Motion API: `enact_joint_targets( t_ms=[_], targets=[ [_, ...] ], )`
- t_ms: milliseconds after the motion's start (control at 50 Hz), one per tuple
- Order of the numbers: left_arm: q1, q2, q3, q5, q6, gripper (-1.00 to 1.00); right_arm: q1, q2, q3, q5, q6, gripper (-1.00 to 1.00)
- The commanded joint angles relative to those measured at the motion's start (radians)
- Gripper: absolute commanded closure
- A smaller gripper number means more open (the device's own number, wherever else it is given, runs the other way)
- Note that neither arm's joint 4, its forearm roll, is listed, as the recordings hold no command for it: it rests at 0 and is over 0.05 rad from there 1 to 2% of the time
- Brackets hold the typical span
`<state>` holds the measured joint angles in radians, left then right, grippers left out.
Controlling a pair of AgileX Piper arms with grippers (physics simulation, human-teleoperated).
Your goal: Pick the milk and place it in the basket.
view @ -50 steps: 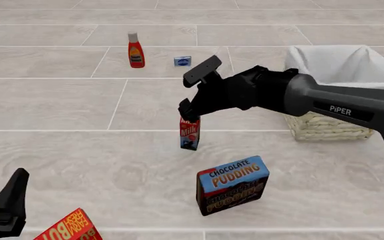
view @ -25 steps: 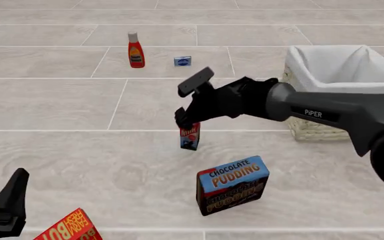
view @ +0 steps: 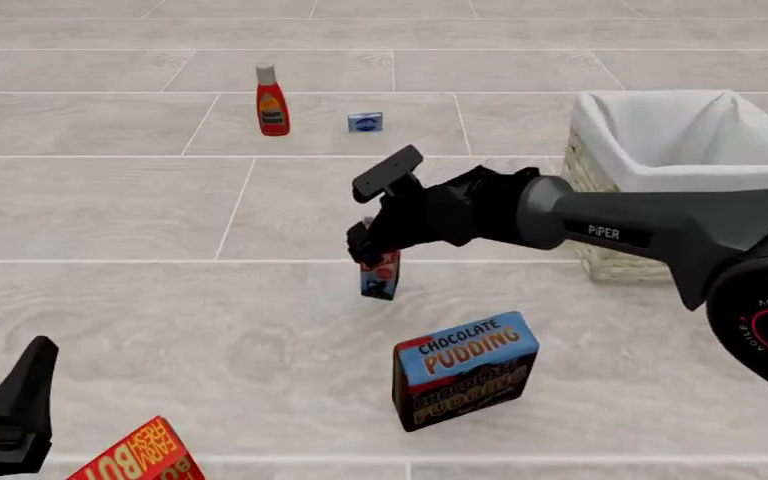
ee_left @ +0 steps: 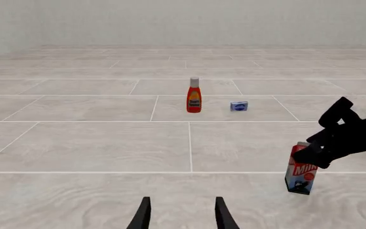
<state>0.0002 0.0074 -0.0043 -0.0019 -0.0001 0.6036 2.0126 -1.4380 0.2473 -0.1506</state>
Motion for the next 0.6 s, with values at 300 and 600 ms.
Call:
enact_joint_targets(
  t_ms=[300, 600],
  targets=[
    [0.0, 0.0, 0.0, 0.0, 0.0, -1.0, 0.027, 0.044, 0.038, -0.034, 0.013, -1.0],
    [0.0, 0.0, 0.0, 0.0, 0.0, -1.0, 0.035, 0.057, 0.063, -0.059, 0.025, -1.0]
  ],
)
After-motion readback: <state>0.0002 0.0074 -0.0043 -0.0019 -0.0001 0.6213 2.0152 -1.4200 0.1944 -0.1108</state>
